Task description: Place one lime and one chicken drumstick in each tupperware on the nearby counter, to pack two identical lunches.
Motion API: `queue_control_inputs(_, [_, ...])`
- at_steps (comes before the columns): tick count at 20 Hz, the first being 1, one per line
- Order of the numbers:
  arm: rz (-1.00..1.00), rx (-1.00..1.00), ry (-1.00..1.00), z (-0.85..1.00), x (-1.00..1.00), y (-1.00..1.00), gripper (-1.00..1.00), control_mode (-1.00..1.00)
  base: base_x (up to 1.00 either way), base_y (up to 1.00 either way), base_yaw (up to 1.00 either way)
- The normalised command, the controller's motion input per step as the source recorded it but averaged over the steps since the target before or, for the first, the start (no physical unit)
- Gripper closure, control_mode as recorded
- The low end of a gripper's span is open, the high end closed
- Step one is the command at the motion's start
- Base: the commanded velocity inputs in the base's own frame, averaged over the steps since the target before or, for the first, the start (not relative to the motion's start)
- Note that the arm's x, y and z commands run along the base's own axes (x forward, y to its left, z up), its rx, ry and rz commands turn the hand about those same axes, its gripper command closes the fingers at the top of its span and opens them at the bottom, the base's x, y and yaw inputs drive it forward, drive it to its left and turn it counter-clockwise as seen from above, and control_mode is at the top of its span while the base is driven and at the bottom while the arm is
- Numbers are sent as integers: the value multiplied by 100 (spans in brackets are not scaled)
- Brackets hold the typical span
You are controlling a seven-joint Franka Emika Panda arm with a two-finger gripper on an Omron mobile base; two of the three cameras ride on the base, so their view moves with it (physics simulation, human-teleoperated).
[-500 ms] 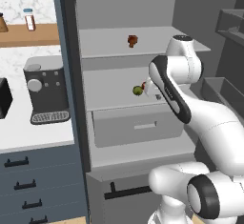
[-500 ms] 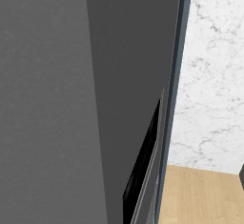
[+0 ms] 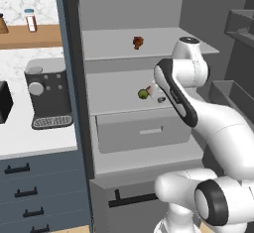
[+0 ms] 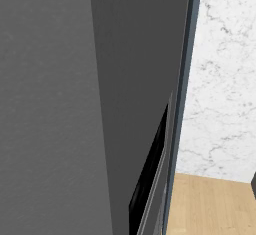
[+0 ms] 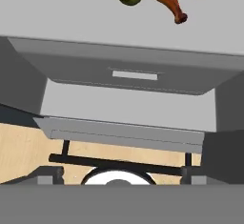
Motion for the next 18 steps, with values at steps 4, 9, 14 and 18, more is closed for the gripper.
queue_control_inputs(4, [-4,0,-20,-41,42,10,-100,-100,0,0,0])
queue_control_inputs(9, [-5,0,-13,-37,51,9,-100,-100,0,0,0])
queue_control_inputs(14, [-9,6,0,-11,55,0,-100,-100,0,0,0])
queue_control_inputs(18, [-10,5,0,-1,49,0,-100,-100,0,0,0])
